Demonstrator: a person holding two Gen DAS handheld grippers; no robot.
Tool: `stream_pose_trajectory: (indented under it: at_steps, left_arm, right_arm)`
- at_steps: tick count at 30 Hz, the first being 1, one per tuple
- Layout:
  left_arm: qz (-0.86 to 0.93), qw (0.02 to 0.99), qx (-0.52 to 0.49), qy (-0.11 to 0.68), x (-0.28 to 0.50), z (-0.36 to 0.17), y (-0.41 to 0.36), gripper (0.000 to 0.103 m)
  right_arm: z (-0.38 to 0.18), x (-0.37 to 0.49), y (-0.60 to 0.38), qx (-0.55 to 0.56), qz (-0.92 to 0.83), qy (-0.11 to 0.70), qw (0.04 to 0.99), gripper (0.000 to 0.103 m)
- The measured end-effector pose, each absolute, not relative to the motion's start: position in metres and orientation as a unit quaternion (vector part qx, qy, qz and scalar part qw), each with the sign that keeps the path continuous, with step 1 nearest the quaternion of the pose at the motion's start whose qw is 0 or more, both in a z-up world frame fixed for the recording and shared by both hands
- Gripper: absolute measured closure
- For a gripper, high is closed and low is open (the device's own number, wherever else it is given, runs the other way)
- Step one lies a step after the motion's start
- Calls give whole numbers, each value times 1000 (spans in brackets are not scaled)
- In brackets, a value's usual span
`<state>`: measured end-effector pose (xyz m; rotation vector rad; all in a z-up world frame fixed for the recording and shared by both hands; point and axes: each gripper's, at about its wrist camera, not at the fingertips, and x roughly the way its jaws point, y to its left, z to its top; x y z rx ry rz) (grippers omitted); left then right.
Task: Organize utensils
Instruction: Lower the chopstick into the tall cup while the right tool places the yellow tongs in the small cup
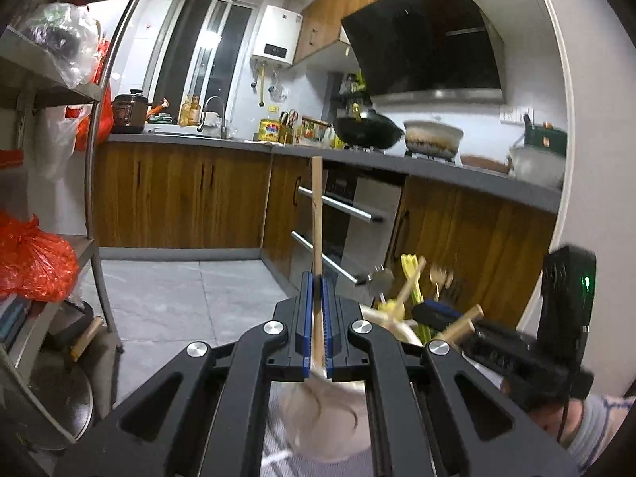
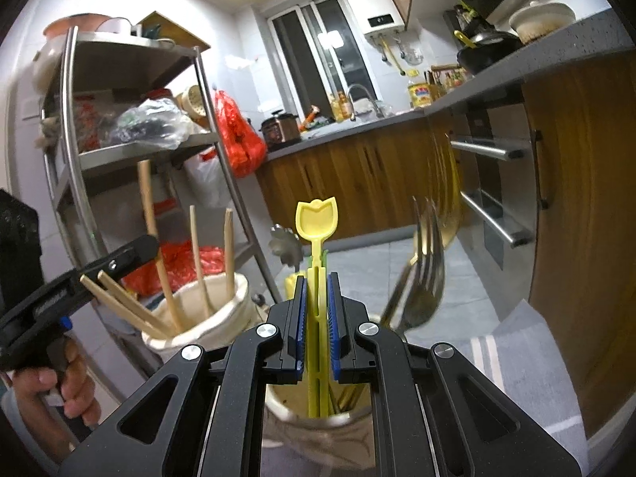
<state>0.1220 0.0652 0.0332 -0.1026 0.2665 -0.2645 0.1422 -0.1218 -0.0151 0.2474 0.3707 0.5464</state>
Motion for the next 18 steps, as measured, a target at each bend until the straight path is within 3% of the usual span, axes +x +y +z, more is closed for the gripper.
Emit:
stream_pose_trajectory:
  at_steps: [6,8,10,11,13,18]
  left_arm:
    - [-126,982,-21,139,105,27,56,98]
    - [-125,982,-24,142,102,26,57,97]
    - [-120,981,-27,147,99,27,58,95]
    - [-117,981,-29,149,97,27,60,93]
    - [-111,982,-32,150,90,26,62,74]
    - [-99,981,-29,163,71,20,61,56]
  right_arm:
    - [-14,133,-125,103,261,189,941,91]
    - [-11,129,-129,101,258,183,943,80]
    - [-7,121,-133,99,253,172,947,78]
    - [-5,120,-135,98,253,170,948,78]
    - [-1,111,-141,100,251,160,949,77]
    - [3,86,-156,89,243,151,954,67]
